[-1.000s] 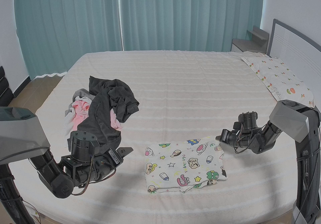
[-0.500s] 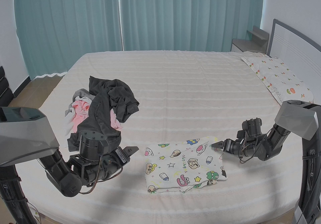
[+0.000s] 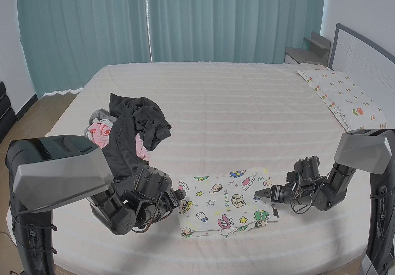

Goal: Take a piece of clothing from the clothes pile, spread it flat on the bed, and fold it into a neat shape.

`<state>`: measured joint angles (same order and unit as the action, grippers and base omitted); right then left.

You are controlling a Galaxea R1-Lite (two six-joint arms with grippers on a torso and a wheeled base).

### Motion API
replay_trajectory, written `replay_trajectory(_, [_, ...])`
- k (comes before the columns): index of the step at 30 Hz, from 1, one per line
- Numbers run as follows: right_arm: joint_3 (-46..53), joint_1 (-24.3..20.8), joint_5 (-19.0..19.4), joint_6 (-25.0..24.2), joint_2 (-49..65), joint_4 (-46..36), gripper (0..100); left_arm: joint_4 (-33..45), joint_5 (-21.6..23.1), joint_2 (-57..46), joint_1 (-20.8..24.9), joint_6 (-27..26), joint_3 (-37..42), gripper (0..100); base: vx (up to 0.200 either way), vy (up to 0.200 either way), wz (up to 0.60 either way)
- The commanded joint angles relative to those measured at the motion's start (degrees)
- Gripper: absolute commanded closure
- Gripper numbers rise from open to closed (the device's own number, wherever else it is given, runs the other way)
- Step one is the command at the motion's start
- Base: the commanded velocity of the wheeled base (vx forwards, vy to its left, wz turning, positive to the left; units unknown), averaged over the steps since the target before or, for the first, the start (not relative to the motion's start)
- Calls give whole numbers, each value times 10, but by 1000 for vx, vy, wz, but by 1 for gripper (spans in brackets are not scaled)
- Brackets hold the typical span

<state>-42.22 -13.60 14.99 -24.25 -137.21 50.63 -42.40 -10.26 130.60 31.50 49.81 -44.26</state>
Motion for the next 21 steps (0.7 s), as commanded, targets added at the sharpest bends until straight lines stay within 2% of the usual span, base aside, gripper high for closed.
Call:
replay_trajectory(1, [-1, -12, 0, 3, -9, 3, 0, -1, 28, 52, -3, -38, -25, 0, 0, 0, 0])
replay_trajectory(3, [1, -18, -1, 8, -12, 6, 0, -16, 59, 54, -2, -42, -24, 0, 0, 0, 0])
replay_trajectory(8, [-1, -24, 0, 11, -13, 9, 0, -50, 78, 61, 0, -56, -27, 0, 0, 0, 0])
replay_trajectory(14, [-16, -49, -1, 11, -22, 9, 0, -51, 79, 85, 5, -113, -50, 0, 0, 0, 0])
replay_trajectory(21, [-42, -77, -30, 10, -36, 4, 0, -47, 63, 110, 20, -131, -85, 0, 0, 0, 0])
